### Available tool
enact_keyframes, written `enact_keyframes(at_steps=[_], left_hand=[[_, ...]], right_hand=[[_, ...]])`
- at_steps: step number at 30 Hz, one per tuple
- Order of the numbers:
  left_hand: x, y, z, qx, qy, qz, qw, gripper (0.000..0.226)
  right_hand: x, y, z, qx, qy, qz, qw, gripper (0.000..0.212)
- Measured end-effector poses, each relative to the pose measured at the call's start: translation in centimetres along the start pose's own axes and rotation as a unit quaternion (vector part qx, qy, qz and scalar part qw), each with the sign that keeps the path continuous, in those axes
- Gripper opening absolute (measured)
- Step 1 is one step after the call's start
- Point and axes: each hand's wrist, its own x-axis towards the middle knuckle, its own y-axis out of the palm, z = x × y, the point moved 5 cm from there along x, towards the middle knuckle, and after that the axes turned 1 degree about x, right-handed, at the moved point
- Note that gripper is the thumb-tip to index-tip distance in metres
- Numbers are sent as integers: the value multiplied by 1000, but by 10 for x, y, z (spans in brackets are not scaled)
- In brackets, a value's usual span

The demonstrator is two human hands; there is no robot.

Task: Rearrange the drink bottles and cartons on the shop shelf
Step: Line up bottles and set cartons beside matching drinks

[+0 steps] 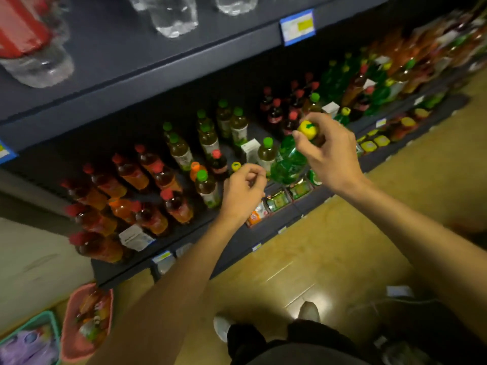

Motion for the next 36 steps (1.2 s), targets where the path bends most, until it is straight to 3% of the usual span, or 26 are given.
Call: enact_keyframes(at_steps=[10,16,24,32,36], left_hand=[[27,211,-72,23,32,111,993,9],[41,292,-107,30,26,172,984,11],[107,370,-120,40,47,220,973,10],[226,440,-132,62,55,242,967,10],[284,462,-135,60,68,247,965,10]], right_hand=[[-18,-179,-153,-90,63,-39,993,24],[-24,-261,-221,-130,115,-69,982,22],[5,-291,-291,-138,160,-92,973,34],[90,-296,-374,-201,173,-15,964,50],[135,-294,-400,-210,165,-22,963,53]])
